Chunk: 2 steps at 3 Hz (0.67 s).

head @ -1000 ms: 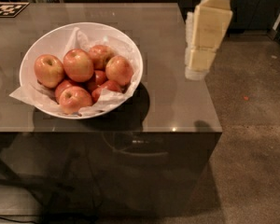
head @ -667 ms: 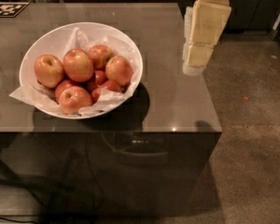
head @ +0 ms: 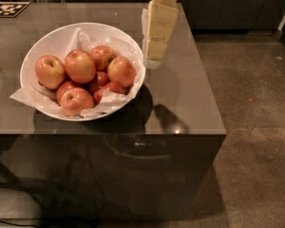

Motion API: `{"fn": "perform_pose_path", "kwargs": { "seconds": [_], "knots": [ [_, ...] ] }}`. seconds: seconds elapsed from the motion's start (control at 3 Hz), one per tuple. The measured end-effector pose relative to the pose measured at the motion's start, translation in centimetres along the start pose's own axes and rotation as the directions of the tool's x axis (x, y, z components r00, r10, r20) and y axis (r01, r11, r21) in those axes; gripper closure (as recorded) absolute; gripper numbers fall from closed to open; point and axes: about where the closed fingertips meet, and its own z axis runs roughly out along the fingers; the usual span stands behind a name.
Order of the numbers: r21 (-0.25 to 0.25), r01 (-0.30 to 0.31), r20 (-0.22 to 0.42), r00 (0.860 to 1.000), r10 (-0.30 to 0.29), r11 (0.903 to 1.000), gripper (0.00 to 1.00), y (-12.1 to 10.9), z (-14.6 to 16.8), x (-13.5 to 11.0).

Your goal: Pick apple from white bowl

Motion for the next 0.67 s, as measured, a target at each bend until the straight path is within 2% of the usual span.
{"fn": "perform_pose_path", "kwargs": {
  "seconds": [0.33, 0.67],
  "knots": [
    [-0.047, 0.025, 0.06, 0.998, -0.022, 0.9986, 0.0, -1.4, 2.08, -1.77],
    [-0.017, 0.025, 0.076, 0.997, -0.024, 0.9995, 0.0, -2.11, 2.13, -2.33]
  ]
}}
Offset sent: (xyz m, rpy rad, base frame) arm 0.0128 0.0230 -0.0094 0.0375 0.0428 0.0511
